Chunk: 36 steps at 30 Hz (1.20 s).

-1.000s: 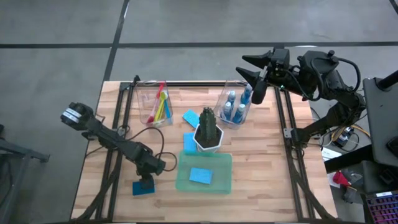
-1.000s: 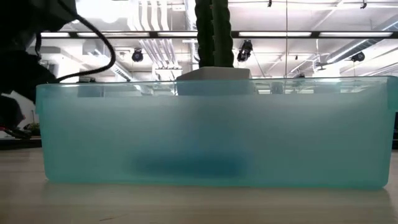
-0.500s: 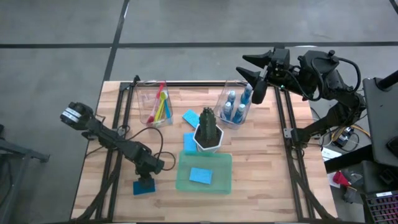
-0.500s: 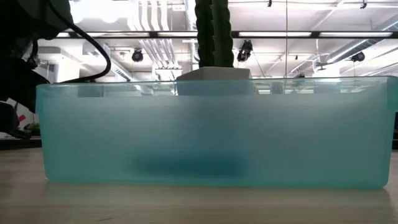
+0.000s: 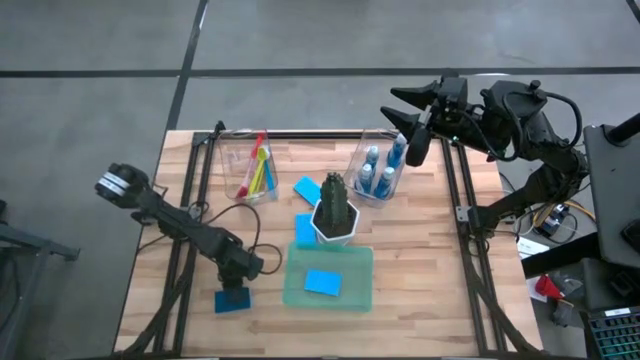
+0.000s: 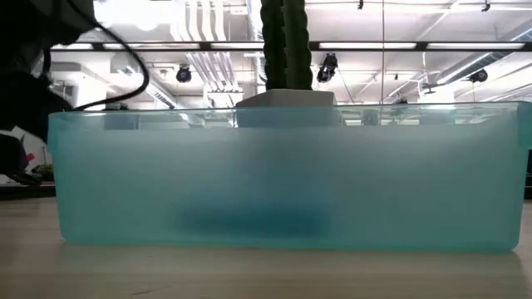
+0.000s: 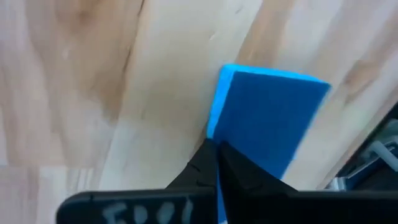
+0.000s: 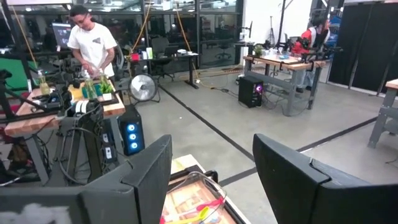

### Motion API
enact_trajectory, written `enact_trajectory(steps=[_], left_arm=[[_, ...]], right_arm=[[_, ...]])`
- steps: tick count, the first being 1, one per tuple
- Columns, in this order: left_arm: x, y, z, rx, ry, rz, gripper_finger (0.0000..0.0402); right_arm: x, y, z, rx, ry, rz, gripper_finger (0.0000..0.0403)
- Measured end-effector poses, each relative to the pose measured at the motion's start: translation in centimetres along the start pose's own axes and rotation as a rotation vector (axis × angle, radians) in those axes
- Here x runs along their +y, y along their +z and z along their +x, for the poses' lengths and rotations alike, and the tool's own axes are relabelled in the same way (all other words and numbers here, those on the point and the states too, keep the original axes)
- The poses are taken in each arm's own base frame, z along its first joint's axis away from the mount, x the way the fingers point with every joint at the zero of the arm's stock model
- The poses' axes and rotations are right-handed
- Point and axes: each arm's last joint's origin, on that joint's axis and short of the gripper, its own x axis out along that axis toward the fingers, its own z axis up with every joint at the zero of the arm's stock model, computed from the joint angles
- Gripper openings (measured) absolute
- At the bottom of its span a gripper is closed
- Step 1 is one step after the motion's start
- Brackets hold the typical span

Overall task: Pick & Place Kitchen Sink Supplies
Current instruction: Stack the sponge on top of the sponge in the green bin

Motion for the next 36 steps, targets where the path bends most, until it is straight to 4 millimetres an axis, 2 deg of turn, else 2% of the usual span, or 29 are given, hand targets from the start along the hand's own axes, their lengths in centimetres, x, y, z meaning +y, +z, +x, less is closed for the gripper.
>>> enact_trajectory(steps=[10, 22, 30, 36], left_arm=[[-1.1, -0.8, -2.4, -0.06, -0.145, 0.04, 0.0006], [-1.4, -1.5, -4.2, -0.09, -0.193, -0.045, 0.0001], [-3.2, -1.7, -7.7, -0.252, -0.282, -0.066, 0.0], [-4.8, -1.7, -11.5, -0.53, -0.322, -0.123, 0.0]], right_arm=[[0.0, -0.1, 0.0, 0.006, 0.0, 0.03, 0.0219], [0.0, -0.2, 0.1, 0.01, 0.001, 0.025, 0.0219], [0.0, -0.2, 0.1, 0.011, 0.004, 0.025, 0.0219], [0.1, -0.4, 0.1, 0.033, 0.011, 0.061, 0.0219]])
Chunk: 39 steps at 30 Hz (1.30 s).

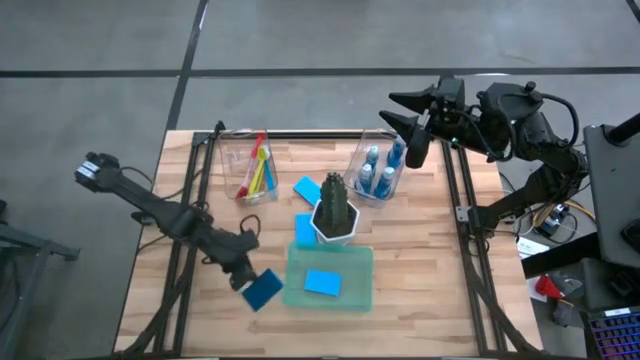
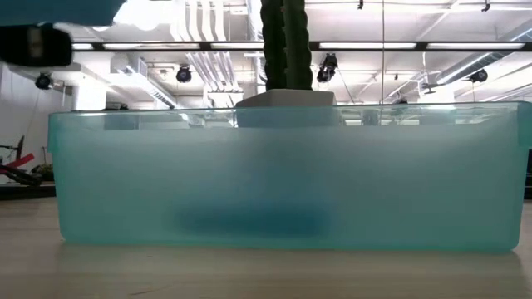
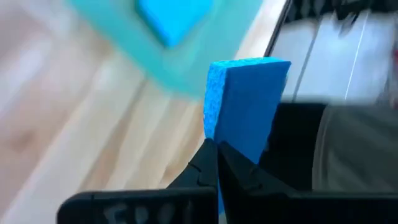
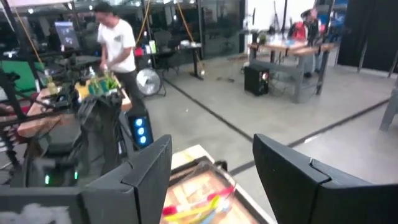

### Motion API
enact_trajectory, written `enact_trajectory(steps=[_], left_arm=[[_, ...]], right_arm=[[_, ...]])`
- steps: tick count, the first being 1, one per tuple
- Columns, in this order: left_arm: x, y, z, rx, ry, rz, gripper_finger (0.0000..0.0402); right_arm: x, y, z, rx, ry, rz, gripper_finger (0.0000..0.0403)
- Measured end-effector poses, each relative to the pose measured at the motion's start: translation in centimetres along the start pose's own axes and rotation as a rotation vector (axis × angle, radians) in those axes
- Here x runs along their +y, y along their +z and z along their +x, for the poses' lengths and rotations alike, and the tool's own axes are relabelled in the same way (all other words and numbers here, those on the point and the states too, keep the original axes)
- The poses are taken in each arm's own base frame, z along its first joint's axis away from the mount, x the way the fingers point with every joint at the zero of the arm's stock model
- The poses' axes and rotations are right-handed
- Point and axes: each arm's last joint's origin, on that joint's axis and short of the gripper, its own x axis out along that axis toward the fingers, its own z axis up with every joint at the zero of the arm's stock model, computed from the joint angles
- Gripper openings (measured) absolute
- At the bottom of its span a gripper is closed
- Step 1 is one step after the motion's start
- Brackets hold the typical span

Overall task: Pick & Place Kitchen Sink Supplies
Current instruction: Stack the sponge on top of the sponge in the green bin

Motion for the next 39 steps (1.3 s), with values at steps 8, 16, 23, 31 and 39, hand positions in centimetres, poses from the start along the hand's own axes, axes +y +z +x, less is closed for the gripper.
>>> enact_trajectory(steps=[8, 16, 23, 31, 39], left_arm=[[-2.0, 1.5, -1.6, -0.297, 0.008, -0.042, 0.0], [-3.6, 2.7, -2.2, -0.344, 0.002, 0.12, 0.0], [-3.9, 3.9, -3.0, -0.266, -0.025, 0.214, 0.0], [-3.6, 4.3, -2.5, -0.143, -0.066, 0.284, 0.0], [-3.9, 4.6, -0.8, -0.011, -0.096, 0.315, 0.0]], right_arm=[[0.5, -1.5, -0.1, 0.167, 0.166, 0.032, 0.0219], [1.9, -3.2, -0.7, 0.364, 0.34, 0.163, 0.0219], [4.7, -6.5, -1.3, 0.619, 0.391, 0.406, 0.0219], [8.8, -13.1, -0.7, 0.868, 0.323, 0.699, 0.0219], [12.4, -20.0, 1.0, 0.838, 0.349, 0.968, 0.0219]])
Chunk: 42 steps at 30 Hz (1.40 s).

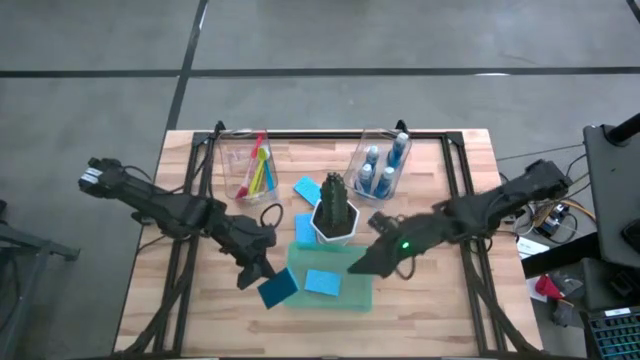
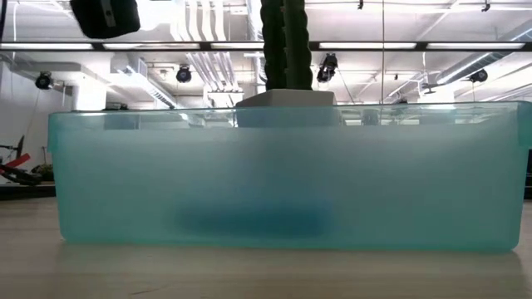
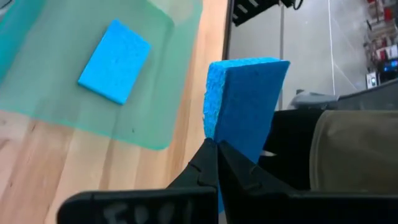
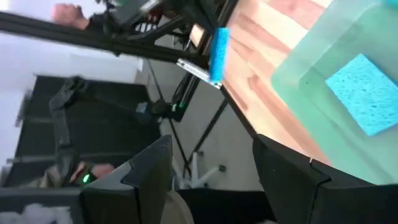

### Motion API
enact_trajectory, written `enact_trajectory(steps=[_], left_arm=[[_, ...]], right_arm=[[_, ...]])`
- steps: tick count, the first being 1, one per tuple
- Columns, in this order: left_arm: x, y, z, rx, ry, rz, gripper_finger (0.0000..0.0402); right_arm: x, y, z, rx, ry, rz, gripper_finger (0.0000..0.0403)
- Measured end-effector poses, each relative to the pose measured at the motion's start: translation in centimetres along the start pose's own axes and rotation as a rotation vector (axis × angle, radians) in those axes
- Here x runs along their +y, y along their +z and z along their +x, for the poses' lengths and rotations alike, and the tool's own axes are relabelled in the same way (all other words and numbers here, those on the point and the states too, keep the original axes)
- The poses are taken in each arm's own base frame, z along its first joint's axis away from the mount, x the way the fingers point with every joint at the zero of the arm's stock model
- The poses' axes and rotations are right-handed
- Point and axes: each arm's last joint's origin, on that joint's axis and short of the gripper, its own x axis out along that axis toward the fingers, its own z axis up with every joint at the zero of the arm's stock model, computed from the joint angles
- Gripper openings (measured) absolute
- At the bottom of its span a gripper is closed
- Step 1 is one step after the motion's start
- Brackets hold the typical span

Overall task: Pick & Place Kitchen Sink Supplies
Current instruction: Stack the sponge on top of the sponge in the green bin

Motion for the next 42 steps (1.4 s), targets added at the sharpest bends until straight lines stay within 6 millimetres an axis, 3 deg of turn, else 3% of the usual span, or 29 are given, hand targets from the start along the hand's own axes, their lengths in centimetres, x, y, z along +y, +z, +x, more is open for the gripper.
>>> enact_trajectory(steps=[6, 12, 18, 23, 37, 42], left_arm=[[-0.9, 1.0, 0.8, 0.02, -0.031, 0.036, 0.0], [-0.3, 1.4, 3.0, 0.084, 0.009, 0.039, 0.0], [0.3, 2.4, 4.7, 0.089, 0.059, 0.048, 0.0], [-0.5, 3.5, 5.2, 0.085, 0.036, 0.122, 0.0], [-1.1, 4.8, 5.0, 0.077, 0.046, 0.131, 0.0], [-1.1, 4.8, 4.8, 0.072, 0.043, 0.134, 0.0]], right_arm=[[-2.5, -1.4, 4.7, -0.062, 0.075, 0.043, 0.0219], [-4.9, -1.8, 8.6, -0.105, 0.052, 0.086, 0.0219], [-5.6, -2.0, 11.4, -0.096, 0.014, 0.097, 0.0219], [-6.2, -1.8, 12.6, -0.099, -0.015, 0.137, 0.0219], [-6.1, -1.6, 12.5, -0.094, -0.012, 0.131, 0.0219], [-6.1, -1.5, 12.5, -0.102, -0.013, 0.135, 0.0197]])
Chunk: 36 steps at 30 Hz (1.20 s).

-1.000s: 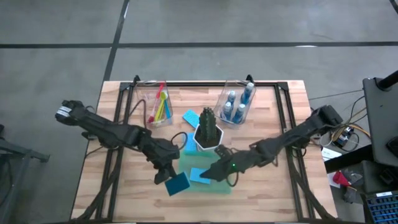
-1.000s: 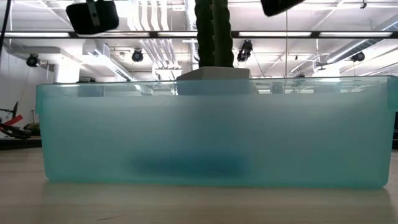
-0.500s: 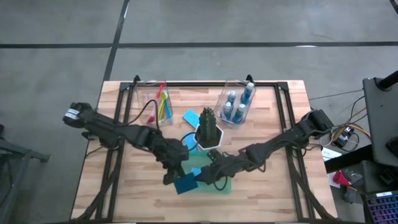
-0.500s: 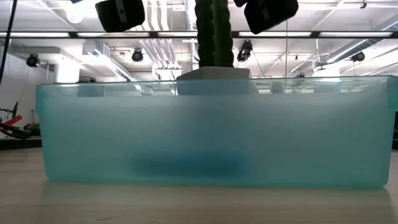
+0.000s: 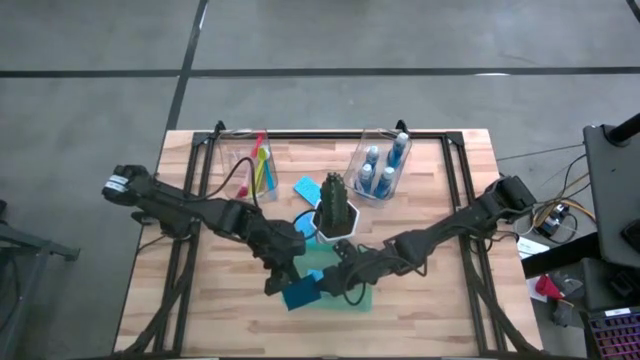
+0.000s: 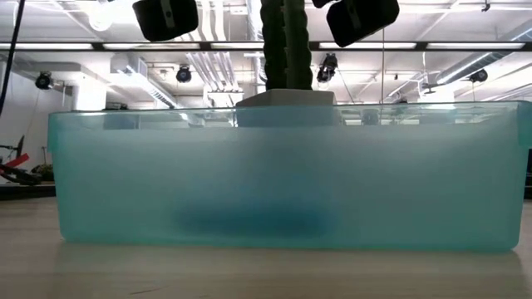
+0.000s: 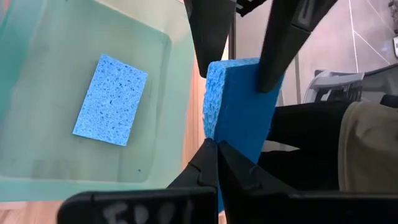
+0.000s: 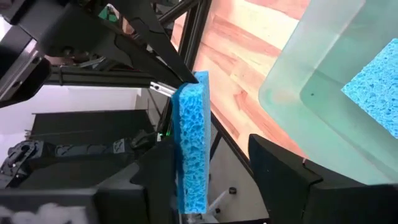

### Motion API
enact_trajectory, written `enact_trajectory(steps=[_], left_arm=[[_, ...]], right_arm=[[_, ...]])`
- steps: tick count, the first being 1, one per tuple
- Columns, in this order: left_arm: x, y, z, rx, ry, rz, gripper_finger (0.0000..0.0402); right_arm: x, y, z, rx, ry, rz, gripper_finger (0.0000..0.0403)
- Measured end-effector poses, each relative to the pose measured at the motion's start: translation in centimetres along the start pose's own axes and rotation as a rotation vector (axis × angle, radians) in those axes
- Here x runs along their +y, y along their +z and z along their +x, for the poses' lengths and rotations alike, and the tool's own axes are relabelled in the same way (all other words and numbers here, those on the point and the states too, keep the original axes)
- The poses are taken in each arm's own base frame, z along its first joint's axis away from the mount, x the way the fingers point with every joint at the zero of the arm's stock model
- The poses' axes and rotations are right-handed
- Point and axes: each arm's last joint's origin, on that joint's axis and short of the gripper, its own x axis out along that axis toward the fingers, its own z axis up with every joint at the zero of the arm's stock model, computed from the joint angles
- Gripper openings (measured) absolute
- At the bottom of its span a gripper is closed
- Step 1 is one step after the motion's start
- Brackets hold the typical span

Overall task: Pick & Place Kitchen Sink Supplies
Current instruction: Stack the sponge on top of the sponge in the green bin

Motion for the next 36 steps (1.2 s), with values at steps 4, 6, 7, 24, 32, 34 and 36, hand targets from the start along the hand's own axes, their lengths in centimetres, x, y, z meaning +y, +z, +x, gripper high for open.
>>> enact_trajectory(steps=[4, 6, 7, 24, 32, 34, 36], left_arm=[[0.0, 0.0, 0.0, -0.001, 0.002, 0.0, 0.0], [0.0, 0.0, 0.0, -0.004, 0.007, -0.001, 0.0], [0.0, 0.0, 0.0, -0.005, 0.009, -0.001, 0.0], [-0.1, 0.7, -0.7, -0.055, 0.041, -0.058, 0.0], [0.2, 1.3, -1.1, -0.093, 0.053, -0.09, 0.0014], [0.3, 1.4, -1.5, -0.097, 0.053, -0.079, 0.0027], [0.4, 1.6, -2.1, -0.111, 0.053, -0.055, 0.0039]], right_arm=[[0.0, 0.2, 0.0, -0.001, -0.001, 0.002, 0.0157], [0.0, 0.3, 0.0, -0.003, 0.0, 0.003, 0.0134], [0.0, 0.3, 0.0, -0.005, -0.001, 0.003, 0.0122], [0.0, 0.2, 0.0, -0.001, -0.001, -0.025, 0.0015], [-0.1, -0.8, -0.1, 0.02, -0.006, -0.005, 0.0014], [-0.1, -1.1, -0.2, 0.013, -0.006, 0.02, 0.0014], [0.0, -1.4, -0.2, -0.014, -0.006, 0.053, 0.0014]])
